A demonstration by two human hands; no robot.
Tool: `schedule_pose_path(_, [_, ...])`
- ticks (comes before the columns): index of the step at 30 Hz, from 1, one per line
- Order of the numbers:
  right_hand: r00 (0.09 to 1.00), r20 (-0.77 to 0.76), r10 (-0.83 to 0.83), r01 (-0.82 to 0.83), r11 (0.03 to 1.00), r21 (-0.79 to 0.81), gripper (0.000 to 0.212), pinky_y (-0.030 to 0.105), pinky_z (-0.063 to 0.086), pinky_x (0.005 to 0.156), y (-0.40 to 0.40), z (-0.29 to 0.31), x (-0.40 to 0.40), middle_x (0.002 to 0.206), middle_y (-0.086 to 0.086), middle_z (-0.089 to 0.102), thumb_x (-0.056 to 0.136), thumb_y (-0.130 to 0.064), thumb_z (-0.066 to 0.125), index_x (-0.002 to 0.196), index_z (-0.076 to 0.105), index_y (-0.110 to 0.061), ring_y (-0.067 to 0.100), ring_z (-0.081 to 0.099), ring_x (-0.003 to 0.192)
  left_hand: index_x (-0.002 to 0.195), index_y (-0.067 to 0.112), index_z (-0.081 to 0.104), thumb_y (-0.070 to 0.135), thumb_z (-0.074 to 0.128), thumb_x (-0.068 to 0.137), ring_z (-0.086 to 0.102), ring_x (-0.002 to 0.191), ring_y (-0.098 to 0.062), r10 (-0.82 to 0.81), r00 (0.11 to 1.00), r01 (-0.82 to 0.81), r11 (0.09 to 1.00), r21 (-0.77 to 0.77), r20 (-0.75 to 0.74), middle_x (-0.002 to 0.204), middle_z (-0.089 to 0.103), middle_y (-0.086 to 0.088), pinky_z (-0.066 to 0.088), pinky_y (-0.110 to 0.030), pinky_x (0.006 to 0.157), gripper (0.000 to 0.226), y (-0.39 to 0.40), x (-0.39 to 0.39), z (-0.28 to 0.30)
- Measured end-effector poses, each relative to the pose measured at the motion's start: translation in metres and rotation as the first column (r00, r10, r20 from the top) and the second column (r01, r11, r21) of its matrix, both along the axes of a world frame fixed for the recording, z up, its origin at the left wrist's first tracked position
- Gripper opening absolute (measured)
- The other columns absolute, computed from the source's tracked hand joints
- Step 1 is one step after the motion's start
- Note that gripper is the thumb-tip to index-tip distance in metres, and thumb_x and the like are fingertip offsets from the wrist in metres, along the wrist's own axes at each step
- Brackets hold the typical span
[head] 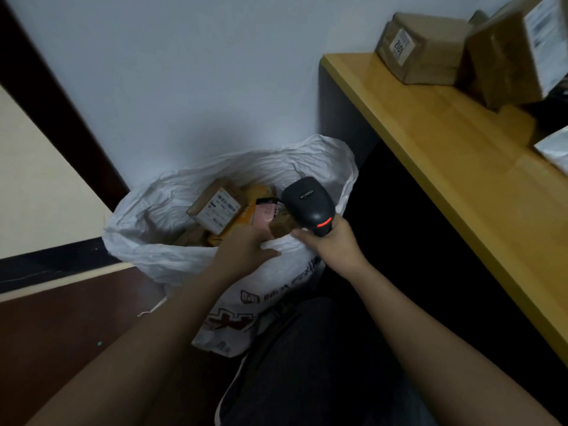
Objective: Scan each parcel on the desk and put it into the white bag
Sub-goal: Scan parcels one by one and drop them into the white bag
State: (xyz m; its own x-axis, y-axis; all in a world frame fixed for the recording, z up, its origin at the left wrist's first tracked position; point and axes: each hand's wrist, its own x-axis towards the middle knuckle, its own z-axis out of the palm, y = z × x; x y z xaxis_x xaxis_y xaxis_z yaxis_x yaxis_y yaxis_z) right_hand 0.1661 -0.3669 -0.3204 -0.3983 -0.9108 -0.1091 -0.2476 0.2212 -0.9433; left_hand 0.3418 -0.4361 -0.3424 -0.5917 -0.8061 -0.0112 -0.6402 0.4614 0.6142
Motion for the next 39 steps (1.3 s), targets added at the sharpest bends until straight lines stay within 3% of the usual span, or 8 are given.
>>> schedule_pose_path(4, [0.989, -0.049, 0.138, -0.131, 0.983, 0.129, 0.033, 0.040, 0.055, 0.087, 0.003, -0.004, 0.008, 0.093, 0.002, 0.073, 0.070, -0.008, 0.084, 0.095, 0.067, -0.021, 0.018, 0.068, 0.092, 0.093, 0.009, 0.072, 0.033, 0.073, 0.083, 0.062, 0.083, -0.017, 0.071, 0.995, -0.065, 0.995, 0.074, -0.076, 0.090, 0.071, -0.004, 0.043, -0.030, 0.069, 0.026, 0.012, 0.007, 0.008])
schedule_pose_path(9, [0.994, -0.085, 0.074, -0.066, 0.993, 0.099, 0.039, 0.024, 0.049, 0.077, 0.012, -0.001, 0.010, 0.081, -0.014, 0.067, 0.072, 0.002, 0.081, 0.087, 0.064, -0.029, 0.002, 0.061, 0.076, 0.086, 0.024, 0.068, 0.037, 0.073, 0.082, 0.056, 0.078, -0.006, 0.092, 0.994, -0.081, 0.984, 0.161, -0.056, 0.080, 0.062, 0.014, 0.041, -0.027, 0.068, 0.014, 0.010, 0.036, 0.007])
schedule_pose_path(12, [0.991, -0.133, 0.033, -0.021, 0.995, 0.096, 0.038, 0.025, 0.049, 0.077, 0.016, 0.000, 0.006, 0.083, -0.012, 0.068, 0.072, -0.005, 0.083, 0.092, 0.062, -0.029, 0.007, 0.063, 0.081, 0.072, 0.023, 0.064, 0.040, 0.070, 0.084, 0.057, 0.069, -0.011, 0.074, 0.997, -0.071, 0.982, 0.177, -0.014, 0.067, 0.059, 0.007, 0.039, -0.031, 0.062, 0.022, 0.004, 0.053, 0.005])
schedule_pose_path(17, [0.959, -0.251, 0.129, -0.098, 0.986, 0.132, 0.042, 0.031, 0.052, 0.083, 0.025, 0.001, 0.026, 0.098, -0.001, 0.071, 0.074, -0.015, 0.082, 0.113, 0.065, -0.015, 0.016, 0.065, 0.096, 0.095, 0.021, 0.074, 0.033, 0.067, 0.088, 0.065, 0.081, -0.015, 0.021, 0.998, -0.016, 0.996, 0.085, -0.058, 0.084, 0.072, 0.000, 0.050, -0.036, 0.074, 0.016, 0.016, 0.045, 0.024])
schedule_pose_path(20, [0.973, -0.228, 0.022, -0.015, 0.999, 0.030, 0.038, 0.029, 0.051, 0.079, 0.019, 0.024, 0.022, 0.094, 0.000, 0.070, 0.074, -0.013, 0.082, 0.108, 0.066, -0.009, 0.016, 0.065, 0.092, 0.097, 0.019, 0.074, 0.036, 0.066, 0.088, 0.061, 0.077, -0.016, 0.024, 0.999, -0.024, 1.000, -0.016, -0.047, 0.077, 0.068, 0.002, 0.045, -0.032, 0.066, 0.020, 0.016, 0.040, 0.046])
schedule_pose_path(26, [0.981, -0.193, -0.029, 0.012, 0.996, -0.088, 0.039, 0.020, 0.051, 0.074, 0.018, 0.080, -0.006, 0.092, -0.004, 0.067, 0.073, -0.002, 0.082, 0.100, 0.060, -0.020, 0.005, 0.062, 0.083, 0.067, 0.021, 0.061, 0.037, 0.070, 0.085, 0.052, 0.065, -0.015, 0.035, 0.982, -0.049, 0.996, -0.071, -0.183, 0.061, 0.056, 0.008, 0.036, -0.030, 0.060, 0.025, 0.014, 0.018, 0.087])
schedule_pose_path(31, [0.981, -0.186, 0.045, -0.015, 0.987, 0.161, 0.037, 0.026, 0.047, 0.078, 0.044, 0.045, -0.014, 0.090, 0.002, 0.067, 0.068, -0.001, 0.085, 0.097, 0.065, -0.013, 0.013, 0.061, 0.084, 0.104, 0.018, 0.067, 0.042, 0.065, 0.088, 0.058, 0.101, -0.021, -0.161, 0.972, 0.140, 0.982, 0.126, 0.173, 0.102, 0.063, 0.000, 0.038, -0.030, 0.073, 0.029, 0.026, 0.021, 0.056])
schedule_pose_path(39, [0.979, -0.184, -0.089, 0.094, 0.995, 0.023, 0.023, 0.023, 0.051, 0.073, 0.057, 0.059, -0.016, 0.091, 0.006, 0.072, 0.077, -0.009, 0.080, 0.096, 0.068, -0.011, 0.011, 0.064, 0.082, 0.113, 0.017, 0.067, 0.042, 0.057, 0.093, 0.056, 0.092, -0.007, -0.194, 0.978, 0.180, 0.970, 0.163, 0.075, 0.108, 0.066, 0.005, 0.047, -0.030, 0.083, 0.033, 0.031, 0.013, 0.067])
